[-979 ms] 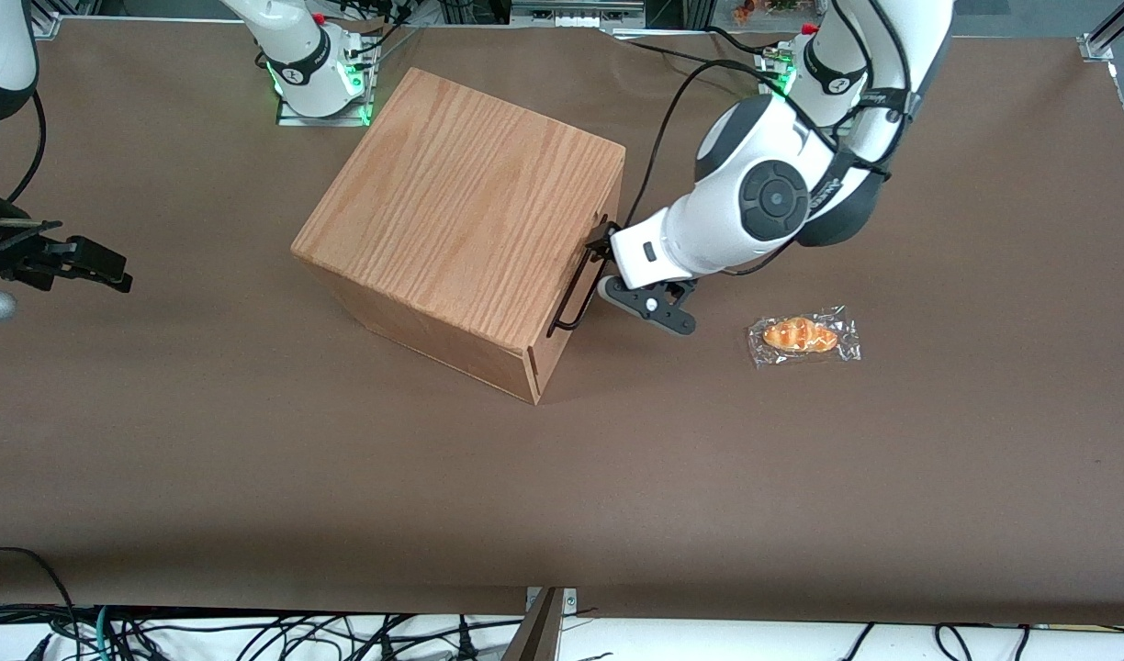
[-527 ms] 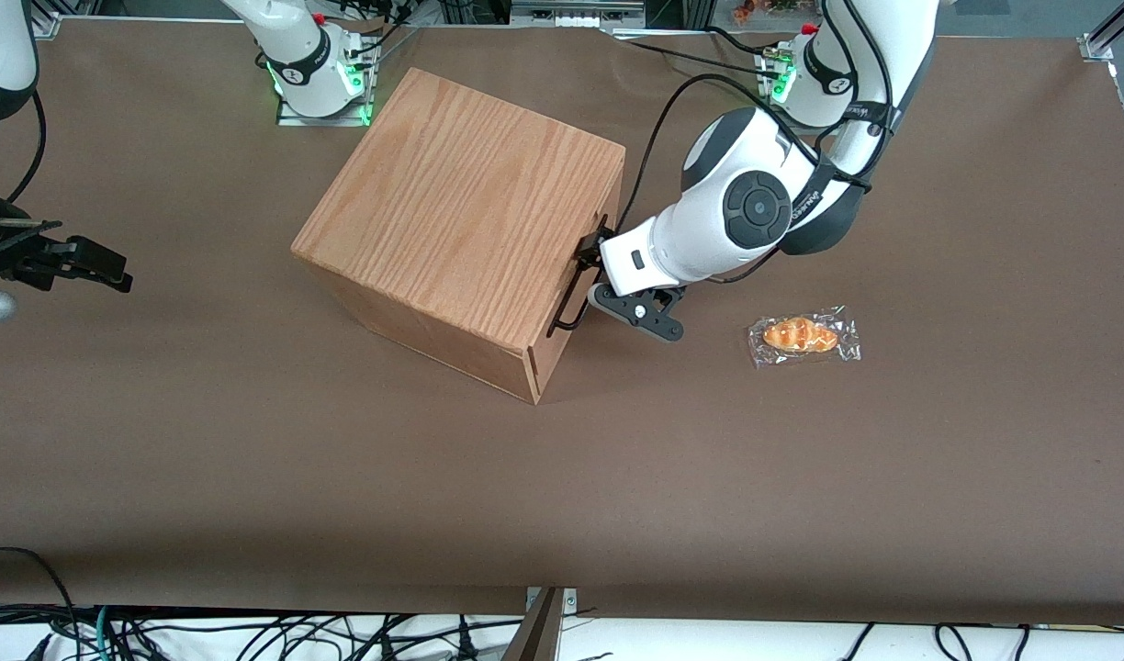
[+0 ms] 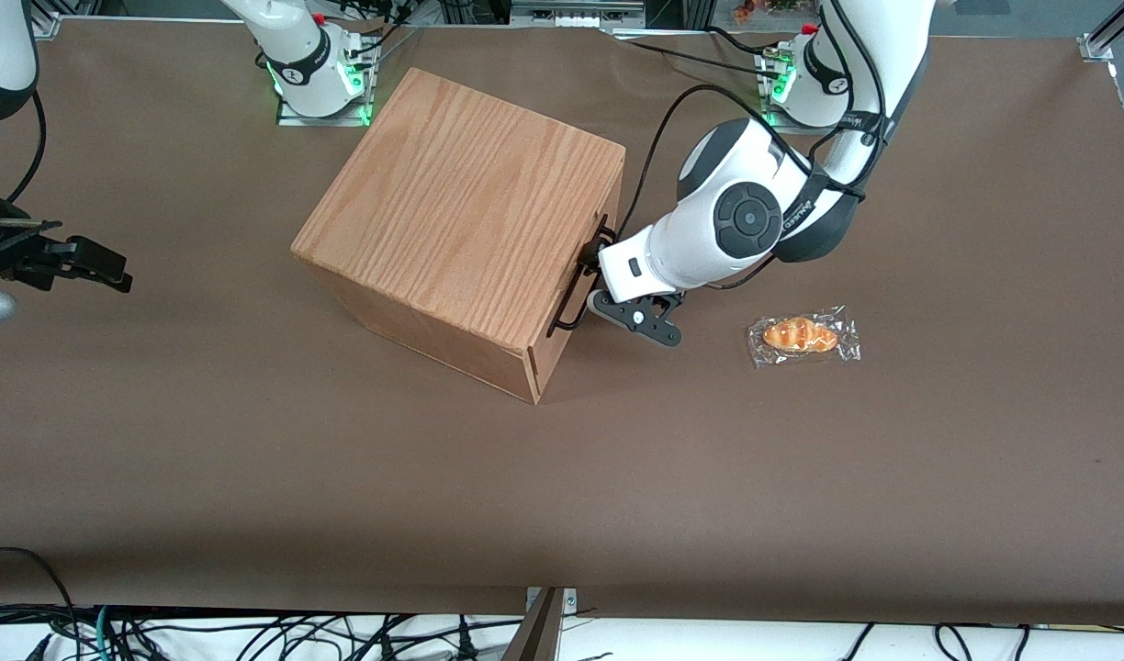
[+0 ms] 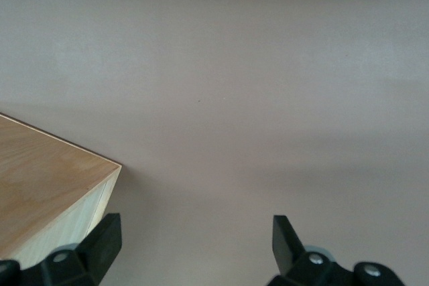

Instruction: Open top drawer with left arm

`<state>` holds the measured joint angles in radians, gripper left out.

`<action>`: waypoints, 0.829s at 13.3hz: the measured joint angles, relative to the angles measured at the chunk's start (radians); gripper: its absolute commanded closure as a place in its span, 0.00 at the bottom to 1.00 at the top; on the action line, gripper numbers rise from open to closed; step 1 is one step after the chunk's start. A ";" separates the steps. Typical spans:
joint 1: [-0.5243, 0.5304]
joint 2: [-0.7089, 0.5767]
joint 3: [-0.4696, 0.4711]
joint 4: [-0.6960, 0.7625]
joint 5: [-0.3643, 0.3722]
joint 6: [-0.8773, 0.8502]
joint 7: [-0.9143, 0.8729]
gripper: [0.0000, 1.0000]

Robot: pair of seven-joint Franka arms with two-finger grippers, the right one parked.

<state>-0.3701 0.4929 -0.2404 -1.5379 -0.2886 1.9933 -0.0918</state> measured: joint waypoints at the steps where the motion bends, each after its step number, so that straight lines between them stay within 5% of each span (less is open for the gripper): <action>1: 0.000 0.004 0.000 0.000 0.000 0.000 0.000 0.00; 11: 0.005 0.025 -0.001 0.008 0.060 0.000 0.003 0.00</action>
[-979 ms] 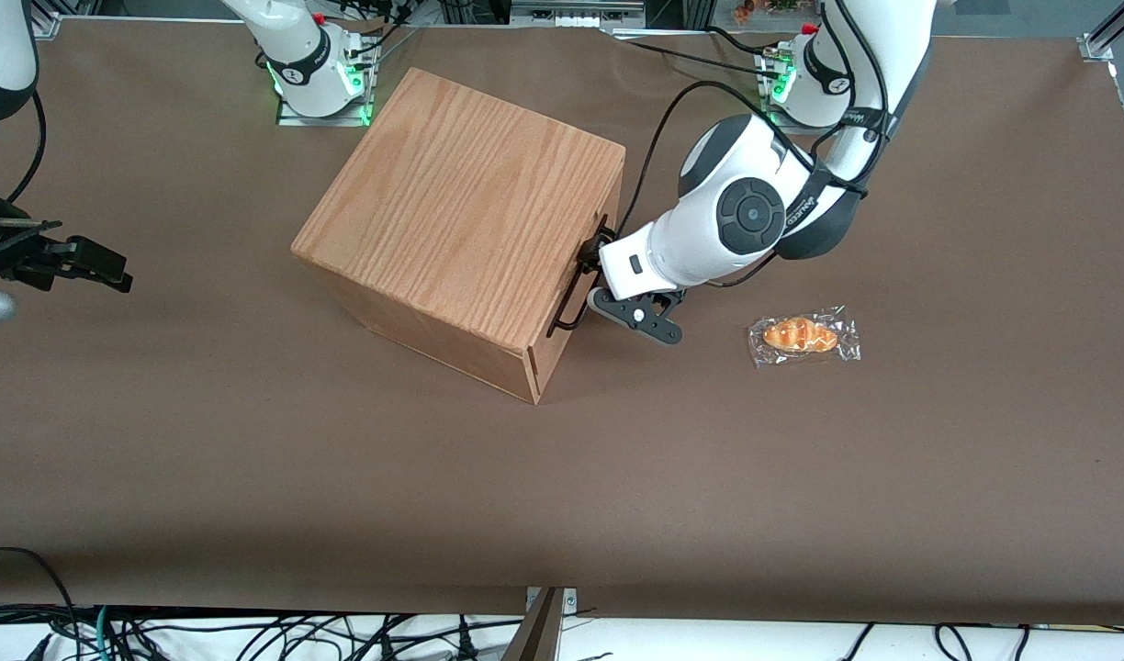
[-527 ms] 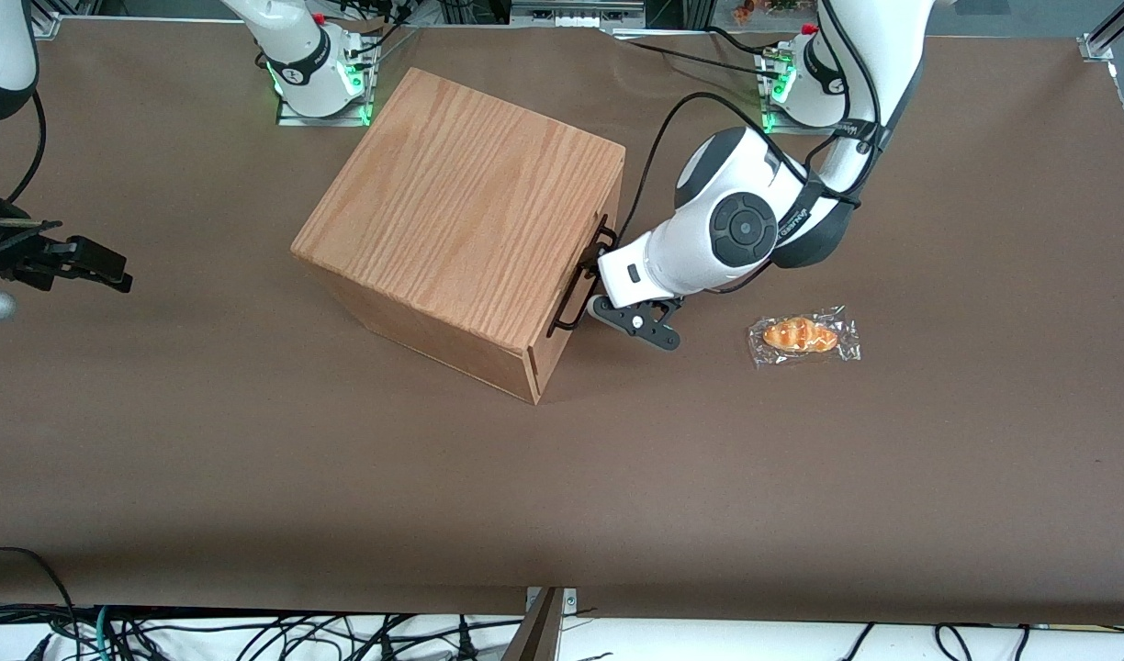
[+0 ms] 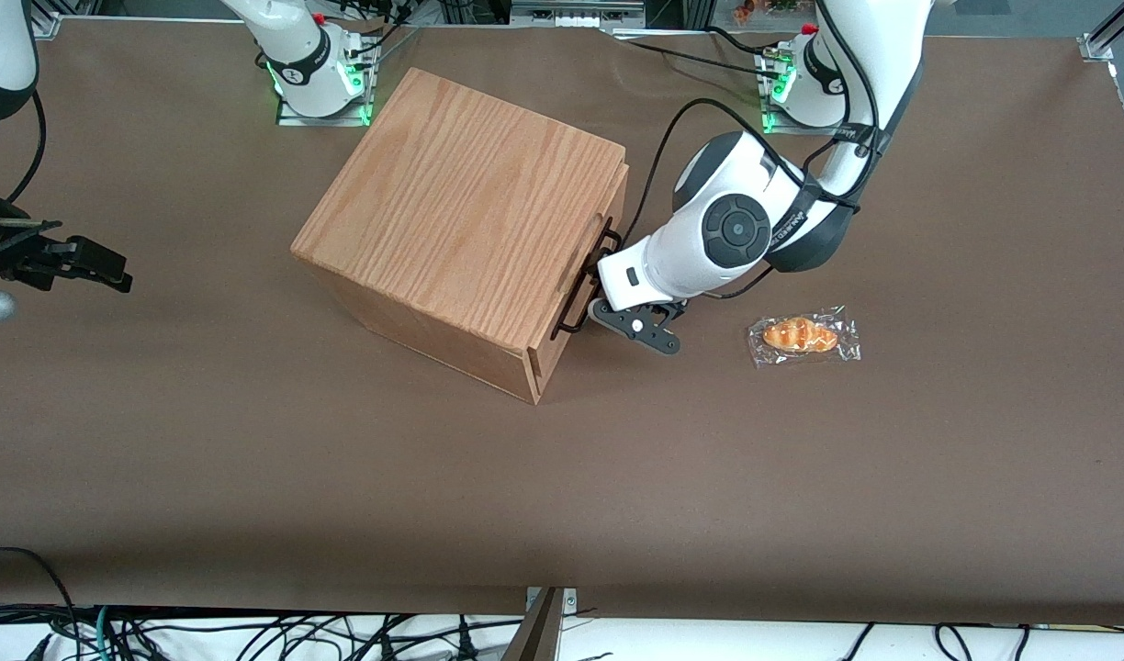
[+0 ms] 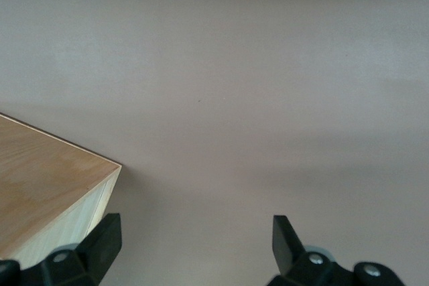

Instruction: Open top drawer with left arm

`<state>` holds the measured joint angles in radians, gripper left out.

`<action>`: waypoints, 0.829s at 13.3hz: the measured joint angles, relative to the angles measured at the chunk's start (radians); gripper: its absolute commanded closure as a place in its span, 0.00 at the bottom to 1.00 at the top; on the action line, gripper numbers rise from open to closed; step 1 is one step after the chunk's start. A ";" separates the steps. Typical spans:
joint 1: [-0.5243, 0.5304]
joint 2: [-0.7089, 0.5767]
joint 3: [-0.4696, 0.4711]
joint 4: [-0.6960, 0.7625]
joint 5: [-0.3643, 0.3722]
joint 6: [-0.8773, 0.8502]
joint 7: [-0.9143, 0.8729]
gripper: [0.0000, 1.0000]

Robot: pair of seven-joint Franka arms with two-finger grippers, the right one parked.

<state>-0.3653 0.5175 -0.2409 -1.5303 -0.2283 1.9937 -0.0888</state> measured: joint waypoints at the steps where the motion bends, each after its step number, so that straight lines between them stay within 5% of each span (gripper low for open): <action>1: 0.004 -0.001 0.002 0.000 0.000 -0.004 0.003 0.00; 11: 0.133 -0.008 0.003 0.000 0.016 -0.081 0.082 0.00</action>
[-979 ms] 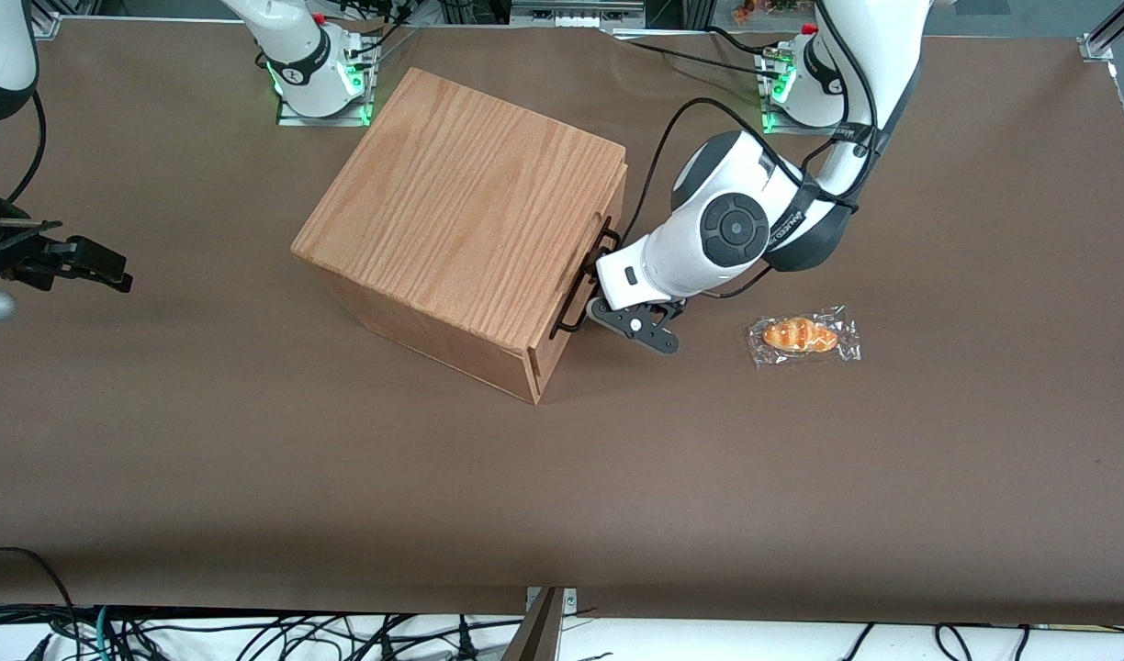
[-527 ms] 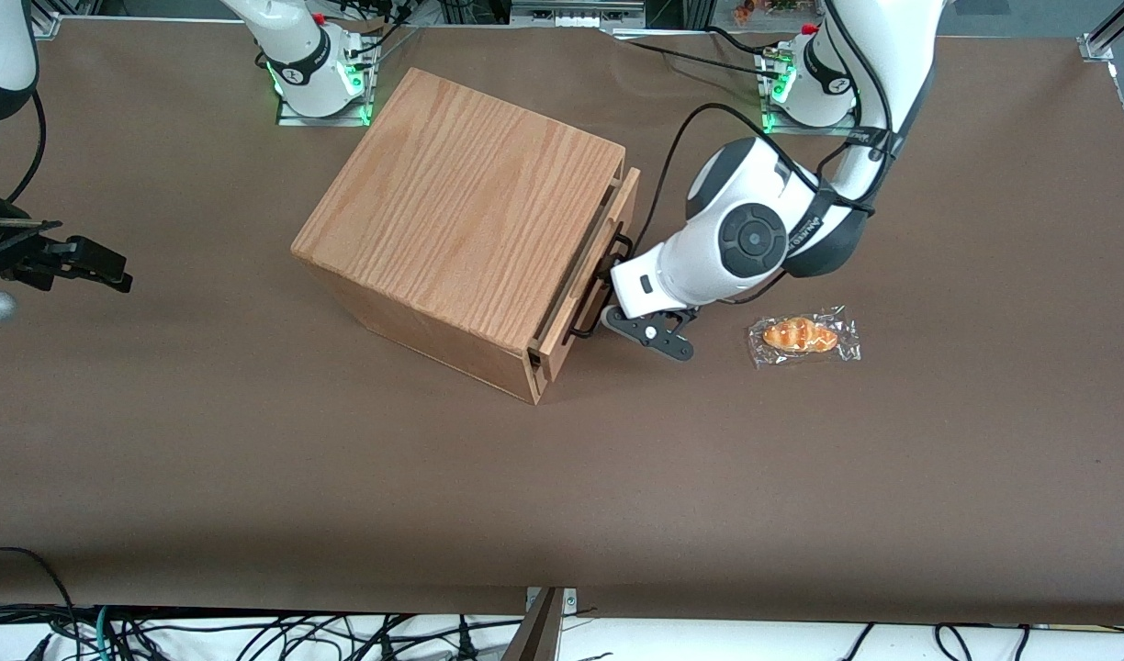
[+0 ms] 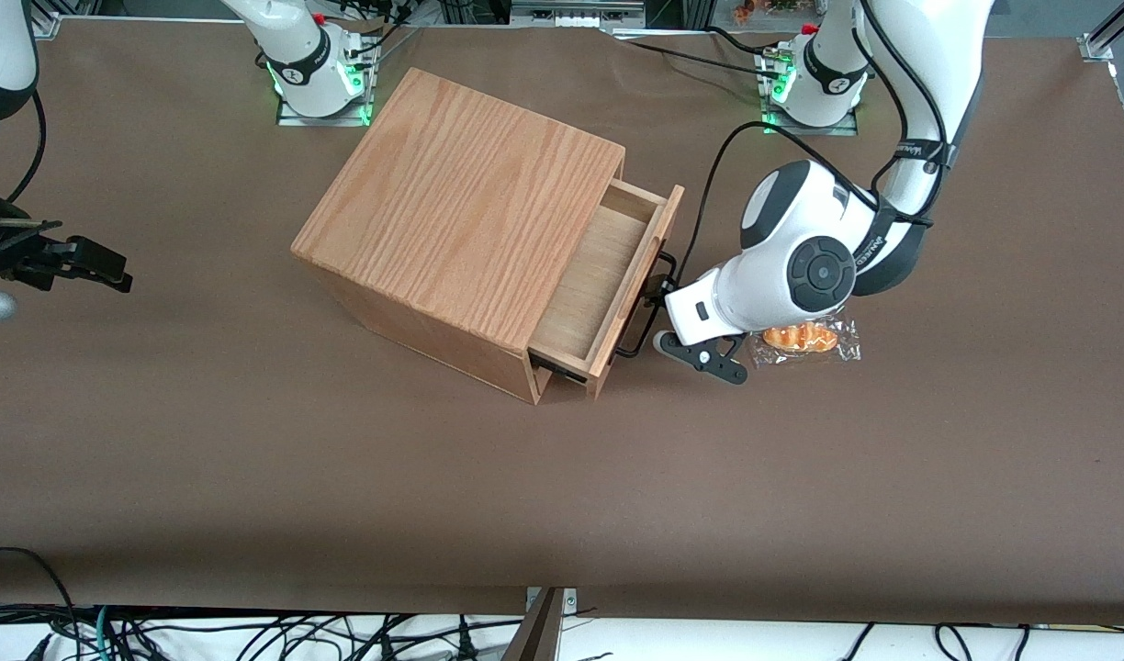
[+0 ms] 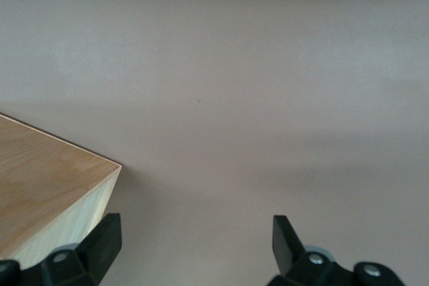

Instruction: Open top drawer with left arm

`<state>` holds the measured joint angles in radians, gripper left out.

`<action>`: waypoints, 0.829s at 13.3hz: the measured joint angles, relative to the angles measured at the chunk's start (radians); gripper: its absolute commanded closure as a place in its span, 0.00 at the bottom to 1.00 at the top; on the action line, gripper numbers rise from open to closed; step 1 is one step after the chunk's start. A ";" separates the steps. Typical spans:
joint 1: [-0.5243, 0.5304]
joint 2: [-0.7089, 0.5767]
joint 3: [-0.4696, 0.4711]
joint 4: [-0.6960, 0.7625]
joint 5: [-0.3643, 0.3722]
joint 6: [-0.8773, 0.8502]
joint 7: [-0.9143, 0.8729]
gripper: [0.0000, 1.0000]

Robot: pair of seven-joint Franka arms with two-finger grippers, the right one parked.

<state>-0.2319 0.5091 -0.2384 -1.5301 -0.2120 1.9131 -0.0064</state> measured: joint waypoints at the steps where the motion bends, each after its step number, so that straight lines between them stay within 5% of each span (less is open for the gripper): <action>1: 0.013 -0.001 0.000 0.001 0.007 -0.005 0.010 0.00; 11: 0.112 -0.007 0.002 0.007 0.035 -0.051 0.080 0.00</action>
